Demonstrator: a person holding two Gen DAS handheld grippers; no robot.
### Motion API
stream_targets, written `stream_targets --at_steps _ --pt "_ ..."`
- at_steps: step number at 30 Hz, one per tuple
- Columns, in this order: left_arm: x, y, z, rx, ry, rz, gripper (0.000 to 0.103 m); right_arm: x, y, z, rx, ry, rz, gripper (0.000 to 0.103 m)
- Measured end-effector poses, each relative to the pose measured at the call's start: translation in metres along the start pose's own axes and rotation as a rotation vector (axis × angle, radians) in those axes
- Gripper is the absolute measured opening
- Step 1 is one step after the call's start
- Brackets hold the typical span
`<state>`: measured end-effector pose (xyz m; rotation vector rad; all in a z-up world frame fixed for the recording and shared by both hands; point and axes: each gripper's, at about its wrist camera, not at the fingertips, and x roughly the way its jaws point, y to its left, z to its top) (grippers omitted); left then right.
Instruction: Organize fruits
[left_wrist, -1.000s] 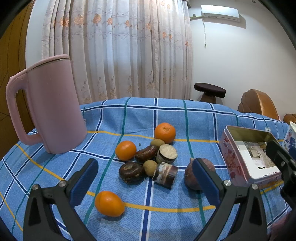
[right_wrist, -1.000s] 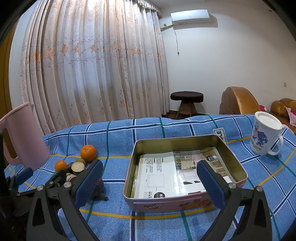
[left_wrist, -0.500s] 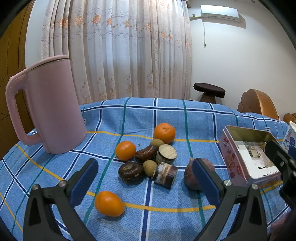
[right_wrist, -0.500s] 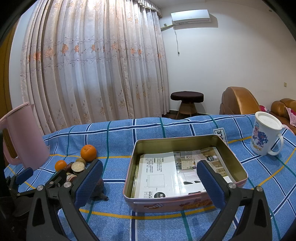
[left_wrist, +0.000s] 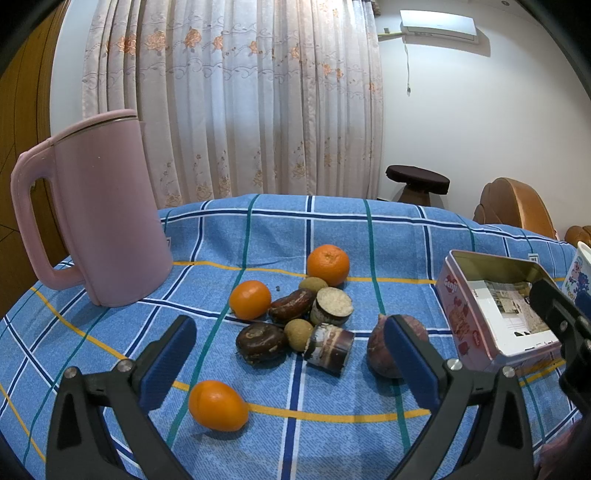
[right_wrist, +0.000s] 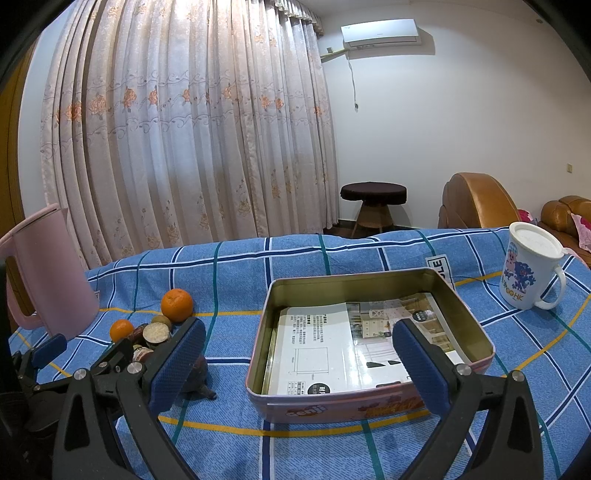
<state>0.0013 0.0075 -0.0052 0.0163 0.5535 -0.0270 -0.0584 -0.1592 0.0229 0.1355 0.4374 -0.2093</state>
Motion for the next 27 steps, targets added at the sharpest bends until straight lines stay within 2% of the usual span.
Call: stream_targets --at_steps 27 --pt "0.0010 0.0011 -0.0011 0.005 0.021 -0.012 0.103 0.0026 0.0027 -0.0019 -0.012 0.011 0.025 0.102"
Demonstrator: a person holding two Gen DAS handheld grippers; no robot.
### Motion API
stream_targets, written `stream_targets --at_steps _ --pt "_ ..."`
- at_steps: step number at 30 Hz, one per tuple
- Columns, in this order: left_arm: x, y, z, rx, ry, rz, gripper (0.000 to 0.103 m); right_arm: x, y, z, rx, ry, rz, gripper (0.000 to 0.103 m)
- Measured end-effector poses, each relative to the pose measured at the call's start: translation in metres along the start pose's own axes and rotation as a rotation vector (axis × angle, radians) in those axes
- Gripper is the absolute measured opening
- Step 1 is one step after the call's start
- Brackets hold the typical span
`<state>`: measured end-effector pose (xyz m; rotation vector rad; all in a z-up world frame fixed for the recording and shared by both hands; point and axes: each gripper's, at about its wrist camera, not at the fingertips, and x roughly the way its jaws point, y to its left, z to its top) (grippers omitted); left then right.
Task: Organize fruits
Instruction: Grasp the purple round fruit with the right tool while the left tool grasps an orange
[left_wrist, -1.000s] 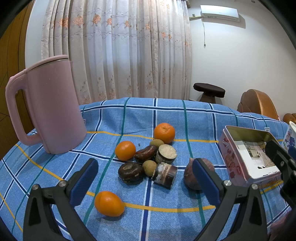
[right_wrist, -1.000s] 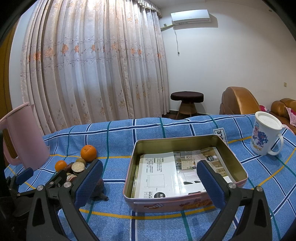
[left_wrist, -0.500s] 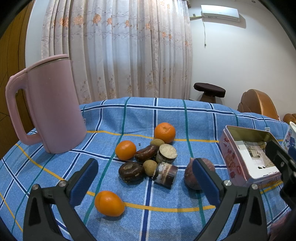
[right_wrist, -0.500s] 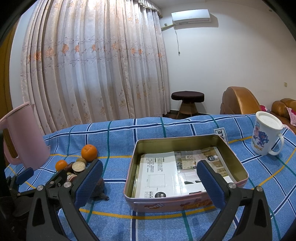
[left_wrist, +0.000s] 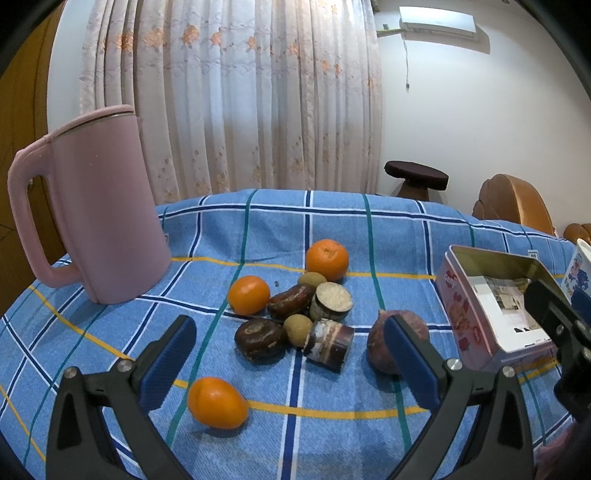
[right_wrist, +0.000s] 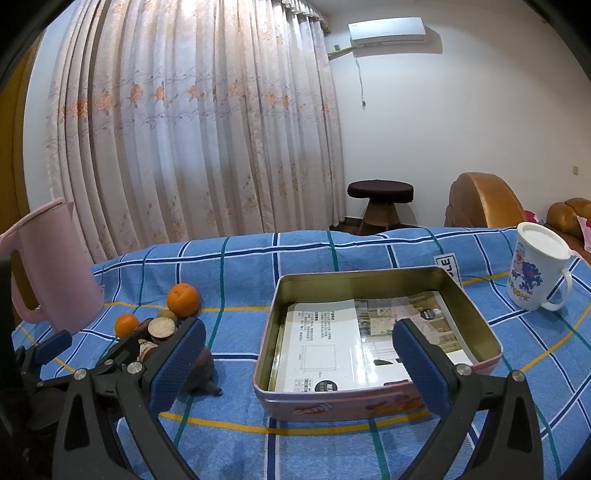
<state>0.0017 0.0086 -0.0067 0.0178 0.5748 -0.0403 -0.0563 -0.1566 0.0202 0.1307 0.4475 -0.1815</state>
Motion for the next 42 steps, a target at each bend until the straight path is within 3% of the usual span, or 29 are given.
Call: stream_targets --at_steps 5,11,13,15,18,21,27,33,35,38,42 --pt "0.000 0.012 0.009 0.022 0.007 0.007 0.103 -0.001 0.000 -0.001 0.003 -0.003 0.011 0.102" --pt "-0.010 0.075 0.030 -0.079 -0.062 0.077 0.103 0.000 0.009 -0.002 -0.019 0.011 0.101 0.100" --pt "-0.013 0.096 0.032 -0.103 -0.077 0.105 0.103 0.002 0.016 -0.003 -0.047 0.036 0.152 0.091" --pt "-0.014 0.115 0.032 -0.135 -0.069 0.109 0.103 0.007 0.029 -0.007 -0.091 0.082 0.203 0.074" --pt "-0.013 0.128 0.032 -0.157 -0.053 0.106 0.103 0.020 0.045 -0.012 -0.149 0.152 0.245 0.070" --pt "-0.012 0.127 0.033 -0.114 -0.036 0.065 0.103 0.033 0.067 -0.017 -0.232 0.200 0.256 0.070" --pt "-0.004 0.100 0.019 0.070 0.098 -0.165 0.103 0.064 0.104 -0.021 -0.403 0.295 0.219 0.070" --pt "-0.006 0.082 0.003 0.200 0.155 -0.281 0.101 0.096 0.105 -0.031 -0.444 0.410 0.212 0.069" --pt "-0.003 0.072 0.000 0.225 0.180 -0.293 0.100 0.097 0.106 -0.031 -0.459 0.411 0.212 0.065" --pt "0.005 0.067 -0.004 0.246 0.236 -0.283 0.087 0.095 0.106 -0.030 -0.488 0.404 0.195 0.052" --pt "0.015 0.067 -0.009 0.239 0.286 -0.272 0.076 0.090 0.105 -0.030 -0.487 0.389 0.198 0.052"
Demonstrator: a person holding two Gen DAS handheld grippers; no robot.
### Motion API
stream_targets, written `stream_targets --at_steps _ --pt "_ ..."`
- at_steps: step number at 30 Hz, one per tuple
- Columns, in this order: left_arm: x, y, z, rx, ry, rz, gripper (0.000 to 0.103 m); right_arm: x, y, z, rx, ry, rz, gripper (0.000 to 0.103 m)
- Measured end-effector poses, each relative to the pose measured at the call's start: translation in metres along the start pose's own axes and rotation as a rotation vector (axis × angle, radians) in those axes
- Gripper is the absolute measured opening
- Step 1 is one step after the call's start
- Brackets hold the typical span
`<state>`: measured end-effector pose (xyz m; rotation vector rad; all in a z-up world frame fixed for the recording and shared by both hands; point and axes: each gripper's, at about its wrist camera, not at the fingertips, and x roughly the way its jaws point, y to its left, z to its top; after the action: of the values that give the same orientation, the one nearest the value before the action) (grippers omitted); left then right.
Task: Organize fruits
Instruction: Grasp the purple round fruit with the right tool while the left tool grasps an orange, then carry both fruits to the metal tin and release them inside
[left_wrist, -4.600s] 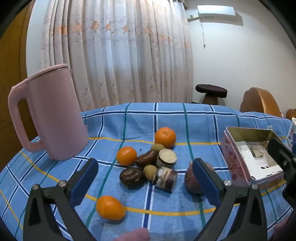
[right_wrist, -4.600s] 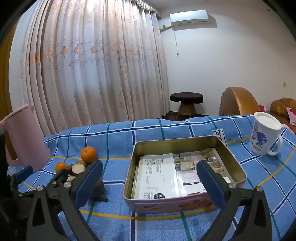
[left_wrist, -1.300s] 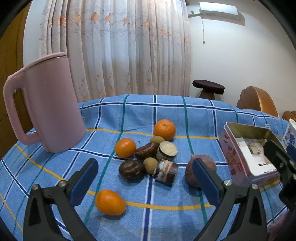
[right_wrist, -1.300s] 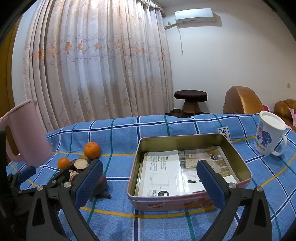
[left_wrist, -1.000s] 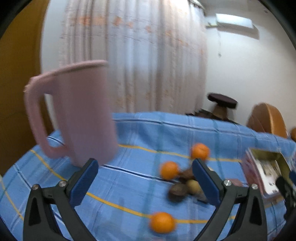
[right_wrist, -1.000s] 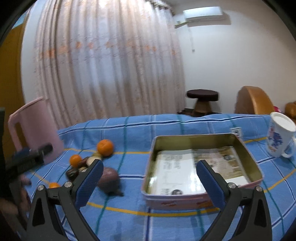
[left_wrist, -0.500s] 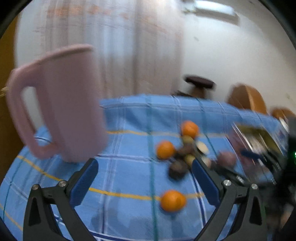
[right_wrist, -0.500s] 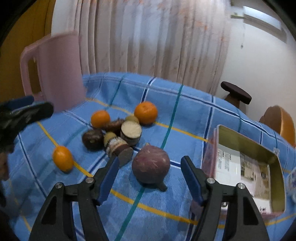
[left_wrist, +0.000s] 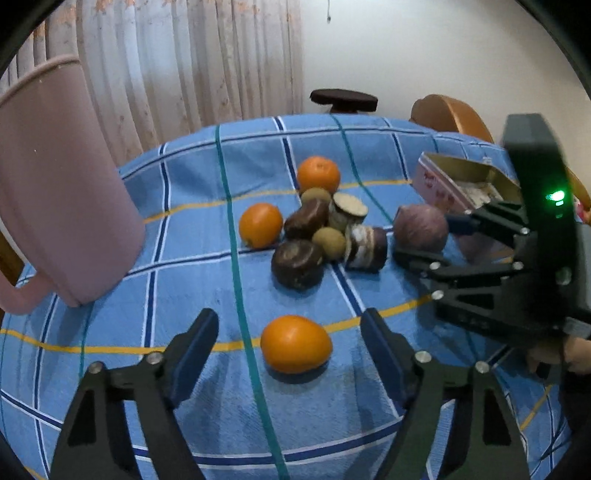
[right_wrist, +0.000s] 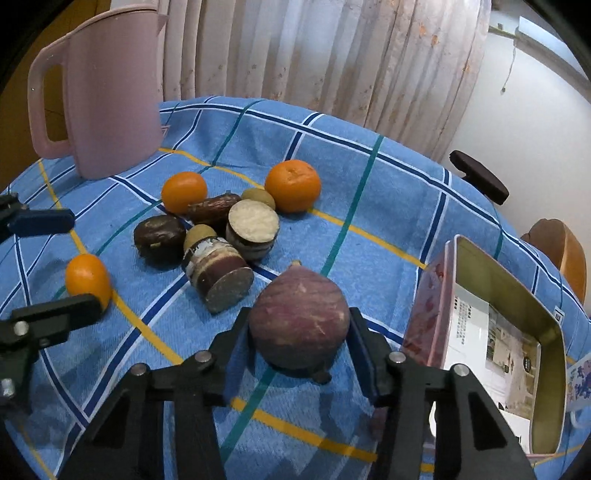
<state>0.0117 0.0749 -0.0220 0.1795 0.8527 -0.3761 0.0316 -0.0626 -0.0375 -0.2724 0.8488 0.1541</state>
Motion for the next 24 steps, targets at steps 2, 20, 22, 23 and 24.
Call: stream_targets --at_steps 2,20,22,23,24 --pt "0.006 0.000 -0.001 -0.003 0.022 -0.004 0.067 -0.007 -0.005 -0.001 0.039 -0.032 0.032 0.052" --pt "-0.014 0.018 0.003 -0.196 -0.197 -0.110 0.043 -0.096 -0.070 -0.025 0.244 -0.312 0.064 0.052" --pt "-0.020 0.003 0.006 -0.178 -0.240 -0.080 0.043 -0.101 -0.090 -0.032 0.279 -0.318 0.044 0.052" --pt "-0.022 -0.006 0.009 -0.163 -0.253 -0.078 0.043 -0.102 -0.100 -0.036 0.298 -0.317 0.033 0.052" --pt "-0.025 -0.015 0.011 -0.149 -0.272 -0.084 0.043 -0.103 -0.107 -0.038 0.312 -0.315 0.021 0.052"
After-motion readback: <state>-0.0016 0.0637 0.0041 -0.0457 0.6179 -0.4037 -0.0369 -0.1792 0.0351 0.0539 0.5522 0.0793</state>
